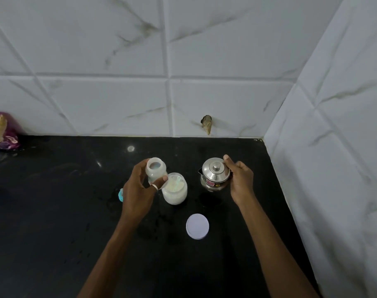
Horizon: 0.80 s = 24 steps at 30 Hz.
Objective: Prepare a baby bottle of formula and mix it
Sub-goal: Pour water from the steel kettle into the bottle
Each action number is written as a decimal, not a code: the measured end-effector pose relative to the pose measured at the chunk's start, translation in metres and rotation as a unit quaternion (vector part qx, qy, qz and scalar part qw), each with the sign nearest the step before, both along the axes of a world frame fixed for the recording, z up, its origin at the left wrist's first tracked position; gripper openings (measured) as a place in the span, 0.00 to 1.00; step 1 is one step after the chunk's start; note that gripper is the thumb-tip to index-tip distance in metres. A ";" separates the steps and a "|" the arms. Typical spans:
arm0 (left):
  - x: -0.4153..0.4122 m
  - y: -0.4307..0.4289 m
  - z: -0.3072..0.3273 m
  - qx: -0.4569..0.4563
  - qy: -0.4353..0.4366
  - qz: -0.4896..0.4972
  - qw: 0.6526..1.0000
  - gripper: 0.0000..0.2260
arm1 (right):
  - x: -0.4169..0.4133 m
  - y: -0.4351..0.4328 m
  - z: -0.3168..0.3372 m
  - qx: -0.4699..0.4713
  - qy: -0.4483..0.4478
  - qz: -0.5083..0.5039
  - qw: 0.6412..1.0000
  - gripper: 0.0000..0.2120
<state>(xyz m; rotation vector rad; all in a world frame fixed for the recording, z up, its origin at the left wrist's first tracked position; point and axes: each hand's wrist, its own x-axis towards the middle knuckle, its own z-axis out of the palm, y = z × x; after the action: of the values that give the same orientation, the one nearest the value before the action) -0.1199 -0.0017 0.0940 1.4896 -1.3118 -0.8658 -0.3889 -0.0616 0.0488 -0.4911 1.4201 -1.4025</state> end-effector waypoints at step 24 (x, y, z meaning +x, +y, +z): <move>-0.023 0.024 -0.023 0.052 0.014 0.065 0.996 0.24 | -0.014 -0.012 -0.071 0.052 0.010 0.059 0.997 0.21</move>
<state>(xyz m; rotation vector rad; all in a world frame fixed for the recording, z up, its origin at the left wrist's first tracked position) -0.1427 0.0227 0.0709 1.6198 -1.1503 -0.8776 -0.4031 -0.0736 -0.0220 -0.5153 1.4492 -1.2250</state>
